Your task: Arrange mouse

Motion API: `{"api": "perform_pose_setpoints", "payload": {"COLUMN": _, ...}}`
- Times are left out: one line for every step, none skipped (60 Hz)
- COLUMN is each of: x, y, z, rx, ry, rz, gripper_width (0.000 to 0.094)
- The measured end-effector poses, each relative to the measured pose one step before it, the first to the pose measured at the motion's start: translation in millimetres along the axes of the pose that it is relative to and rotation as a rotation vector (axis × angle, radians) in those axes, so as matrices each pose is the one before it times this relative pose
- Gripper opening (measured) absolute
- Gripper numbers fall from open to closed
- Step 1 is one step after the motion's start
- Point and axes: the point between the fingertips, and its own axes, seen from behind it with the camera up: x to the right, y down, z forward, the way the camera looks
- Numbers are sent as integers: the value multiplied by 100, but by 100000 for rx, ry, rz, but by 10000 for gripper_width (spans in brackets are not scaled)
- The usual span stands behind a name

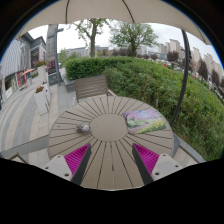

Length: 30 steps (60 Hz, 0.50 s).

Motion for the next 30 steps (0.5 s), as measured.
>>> {"api": "perform_pose_setpoints", "payload": {"x": -99, "y": 8, "z": 37, "rx": -124, "ry": -299, "rz": -17, "gripper_width": 853}}
{"api": "perform_pose_setpoints", "payload": {"x": -119, "y": 3, "z": 59, "rx": -120, "ry": -326, "rz": -76, "gripper_width": 852}}
{"api": "perform_pose_setpoints", "payload": {"x": -151, "y": 6, "z": 94, "rx": -129, "ry": -324, "rz": -78, "gripper_width": 854}}
{"api": "perform_pose_setpoints", "payload": {"x": -192, "y": 12, "z": 135, "rx": -144, "ry": -286, "rz": -108, "gripper_width": 852}}
{"api": "perform_pose_setpoints", "payload": {"x": -471, "y": -59, "z": 464, "rx": -138, "ry": -80, "rz": -173, "gripper_width": 852}}
{"api": "perform_pose_setpoints", "payload": {"x": -549, "y": 370, "z": 1389, "rx": -12, "ry": -170, "rz": -429, "gripper_width": 853}}
{"api": "perform_pose_setpoints", "payload": {"x": -346, "y": 49, "z": 295, "rx": -72, "ry": -378, "rz": -311, "gripper_width": 852}}
{"api": "perform_pose_setpoints", "payload": {"x": -339, "y": 27, "z": 281, "rx": 45, "ry": -434, "rz": -220, "gripper_width": 853}}
{"api": "perform_pose_setpoints", "payload": {"x": -392, "y": -7, "z": 273, "rx": 157, "ry": -444, "rz": -62, "gripper_width": 854}}
{"api": "perform_pose_setpoints", "payload": {"x": -146, "y": -107, "z": 205, "rx": 44, "ry": -477, "rz": -109, "gripper_width": 853}}
{"api": "perform_pose_setpoints", "payload": {"x": -752, "y": -1, "z": -561, "rx": 45, "ry": -464, "rz": -18, "gripper_width": 851}}
{"api": "perform_pose_setpoints", "payload": {"x": -367, "y": 51, "z": 193, "rx": 3, "ry": -514, "rz": -145, "gripper_width": 852}}
{"api": "perform_pose_setpoints", "payload": {"x": -390, "y": 53, "z": 193, "rx": -80, "ry": -524, "rz": -197, "gripper_width": 853}}
{"api": "perform_pose_setpoints", "payload": {"x": -373, "y": 43, "z": 143, "rx": -136, "ry": -629, "rz": -288, "gripper_width": 853}}
{"api": "perform_pose_setpoints", "payload": {"x": -433, "y": 22, "z": 110, "rx": -126, "ry": -650, "rz": -358, "gripper_width": 853}}
{"api": "perform_pose_setpoints", "payload": {"x": -783, "y": -80, "z": 104, "rx": -127, "ry": -388, "rz": -399, "gripper_width": 854}}
{"api": "perform_pose_setpoints", "payload": {"x": -311, "y": 82, "z": 128, "rx": -143, "ry": -623, "rz": -345, "gripper_width": 853}}
{"api": "perform_pose_setpoints", "payload": {"x": -299, "y": 62, "z": 118, "rx": -82, "ry": -567, "rz": -188, "gripper_width": 853}}
{"api": "perform_pose_setpoints", "payload": {"x": -275, "y": 11, "z": 126, "rx": 1, "ry": -524, "rz": -206, "gripper_width": 853}}
{"api": "perform_pose_setpoints", "payload": {"x": -255, "y": 16, "z": 130, "rx": 21, "ry": -510, "rz": -245, "gripper_width": 852}}
{"api": "perform_pose_setpoints", "payload": {"x": -1170, "y": -61, "z": 229, "rx": -53, "ry": -210, "rz": -283, "gripper_width": 853}}
{"api": "perform_pose_setpoints", "payload": {"x": -323, "y": -14, "z": 128, "rx": 27, "ry": -363, "rz": -263, "gripper_width": 851}}
{"api": "perform_pose_setpoints", "payload": {"x": -337, "y": 17, "z": 175, "rx": -37, "ry": -224, "rz": -220, "gripper_width": 851}}
{"api": "perform_pose_setpoints", "payload": {"x": -281, "y": 17, "z": 172, "rx": -58, "ry": -171, "rz": -275, "gripper_width": 851}}
{"api": "perform_pose_setpoints", "payload": {"x": -398, "y": 111, "z": 164, "rx": -1, "ry": -244, "rz": -327, "gripper_width": 851}}
{"api": "perform_pose_setpoints", "payload": {"x": -616, "y": -20, "z": 313, "rx": -55, "ry": -67, "rz": -177, "gripper_width": 852}}
{"api": "perform_pose_setpoints", "payload": {"x": -337, "y": -10, "z": 214, "rx": -43, "ry": -157, "rz": -104, "gripper_width": 851}}
{"api": "perform_pose_setpoints", "payload": {"x": -352, "y": -11, "z": 242, "rx": -25, "ry": -148, "rz": -46, "gripper_width": 852}}
{"api": "perform_pose_setpoints", "payload": {"x": -325, "y": 30, "z": 252, "rx": -83, "ry": -90, "rz": -145, "gripper_width": 853}}
{"api": "perform_pose_setpoints", "payload": {"x": -282, "y": 23, "z": 276, "rx": -91, "ry": 3, "rz": -86, "gripper_width": 853}}
